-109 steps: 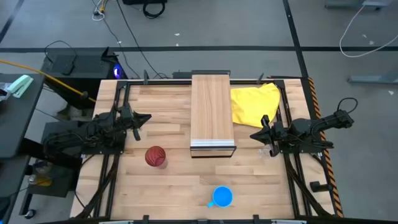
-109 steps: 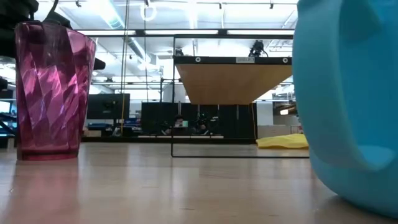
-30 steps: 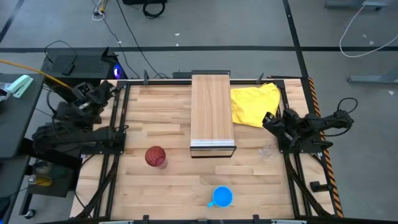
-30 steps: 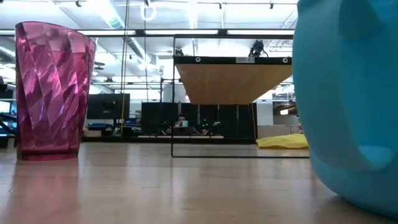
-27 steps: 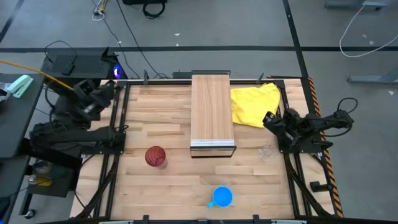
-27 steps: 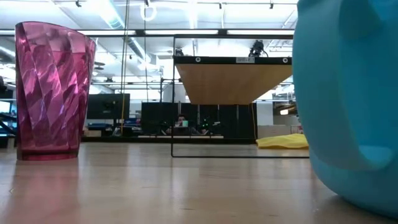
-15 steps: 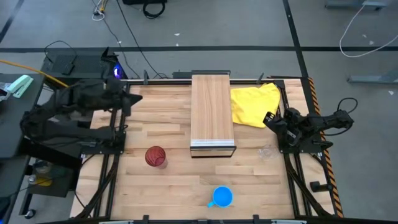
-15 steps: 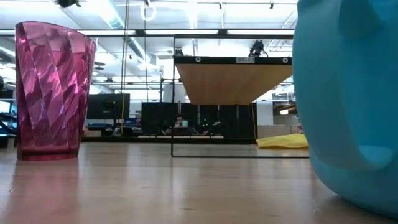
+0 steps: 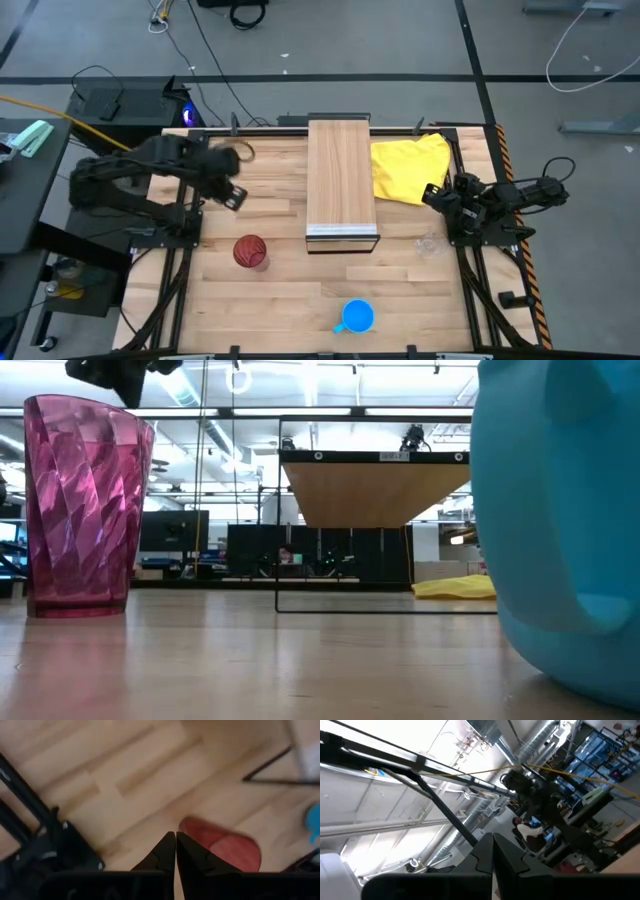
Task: Stack small to large cups/mugs on shelf
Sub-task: Put the red cup on the shelf
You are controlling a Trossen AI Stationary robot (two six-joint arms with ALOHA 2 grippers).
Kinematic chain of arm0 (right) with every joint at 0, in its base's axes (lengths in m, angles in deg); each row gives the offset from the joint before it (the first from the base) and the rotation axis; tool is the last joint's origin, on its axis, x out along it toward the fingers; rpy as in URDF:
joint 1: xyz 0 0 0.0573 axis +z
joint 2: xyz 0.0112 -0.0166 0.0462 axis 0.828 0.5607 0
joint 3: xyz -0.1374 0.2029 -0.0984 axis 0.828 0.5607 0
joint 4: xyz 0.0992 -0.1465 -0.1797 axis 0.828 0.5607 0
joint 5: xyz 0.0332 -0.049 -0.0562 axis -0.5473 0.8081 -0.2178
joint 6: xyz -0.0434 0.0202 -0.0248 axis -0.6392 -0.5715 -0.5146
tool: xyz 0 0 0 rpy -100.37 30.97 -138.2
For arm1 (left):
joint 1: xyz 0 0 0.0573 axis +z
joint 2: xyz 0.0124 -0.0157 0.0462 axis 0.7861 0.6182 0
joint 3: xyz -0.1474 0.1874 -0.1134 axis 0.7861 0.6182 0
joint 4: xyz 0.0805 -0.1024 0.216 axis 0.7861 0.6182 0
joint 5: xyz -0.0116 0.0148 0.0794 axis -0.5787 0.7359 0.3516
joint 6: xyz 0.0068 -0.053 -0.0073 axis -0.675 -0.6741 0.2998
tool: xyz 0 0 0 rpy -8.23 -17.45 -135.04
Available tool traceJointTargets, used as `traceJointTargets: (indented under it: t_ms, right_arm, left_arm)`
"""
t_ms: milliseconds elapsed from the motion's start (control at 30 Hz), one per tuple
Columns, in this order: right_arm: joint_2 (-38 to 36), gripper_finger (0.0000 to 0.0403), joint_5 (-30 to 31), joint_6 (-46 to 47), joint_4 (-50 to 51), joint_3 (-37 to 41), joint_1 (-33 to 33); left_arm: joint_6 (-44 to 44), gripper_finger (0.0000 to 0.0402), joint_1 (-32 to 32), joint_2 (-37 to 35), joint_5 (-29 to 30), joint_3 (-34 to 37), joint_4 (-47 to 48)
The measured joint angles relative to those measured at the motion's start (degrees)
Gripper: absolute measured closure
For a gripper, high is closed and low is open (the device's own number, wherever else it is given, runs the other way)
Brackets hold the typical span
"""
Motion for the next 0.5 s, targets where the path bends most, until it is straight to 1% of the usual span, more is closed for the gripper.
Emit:
traceJointTargets:
  t_ms: [133,200,367,500]
  right_arm:
    - [0.0,0.0386,0.0,0.53,2.08,0.0,0.0]
    - [-0.02,0.0386,0.0,0.63,3.33,0.0,0.0]
    - [0.0,0.0386,0.0,4.19,6.73,0.0,0.0]
    - [0.13,0.0386,-0.03,7.31,9.95,0.0,0.02]
  left_arm:
    - [-5.62,0.0375,-6.86,2.68,-0.3,0.0,1.19]
    - [-9.91,0.0378,-10.32,3.33,-0.24,0.0,1.22]
    - [-22.4,0.0383,-19.5,4.12,3.87,0.0,1.0]
    - [-32.64,0.0373,-25.74,4.89,6.1,0.0,1.25]
